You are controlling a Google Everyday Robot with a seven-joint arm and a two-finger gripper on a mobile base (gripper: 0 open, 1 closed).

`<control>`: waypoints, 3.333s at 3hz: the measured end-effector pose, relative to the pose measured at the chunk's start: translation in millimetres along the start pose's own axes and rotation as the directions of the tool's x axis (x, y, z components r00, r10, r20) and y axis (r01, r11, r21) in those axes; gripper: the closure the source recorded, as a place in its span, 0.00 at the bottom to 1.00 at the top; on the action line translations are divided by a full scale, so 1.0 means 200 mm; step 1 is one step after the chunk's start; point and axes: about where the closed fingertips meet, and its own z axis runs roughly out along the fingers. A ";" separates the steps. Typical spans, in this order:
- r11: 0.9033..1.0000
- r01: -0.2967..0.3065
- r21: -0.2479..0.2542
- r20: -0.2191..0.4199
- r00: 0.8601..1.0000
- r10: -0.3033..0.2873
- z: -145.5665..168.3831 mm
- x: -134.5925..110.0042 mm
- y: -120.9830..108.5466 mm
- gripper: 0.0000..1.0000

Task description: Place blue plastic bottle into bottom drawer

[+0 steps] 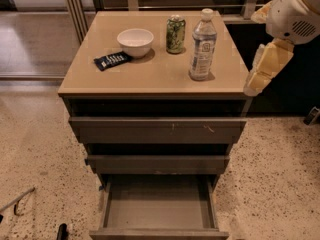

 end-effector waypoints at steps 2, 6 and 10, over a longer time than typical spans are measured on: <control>0.999 0.014 0.034 0.027 1.000 -0.015 0.13 -0.07 -0.19 0.00; 0.996 0.017 0.088 0.001 1.000 -0.017 0.43 0.04 -0.55 0.00; 0.994 -0.065 -0.091 0.296 0.951 0.089 0.65 -0.18 -0.72 0.00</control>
Offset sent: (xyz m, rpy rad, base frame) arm 0.0428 0.0076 -0.0049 0.0125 -0.0386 0.0090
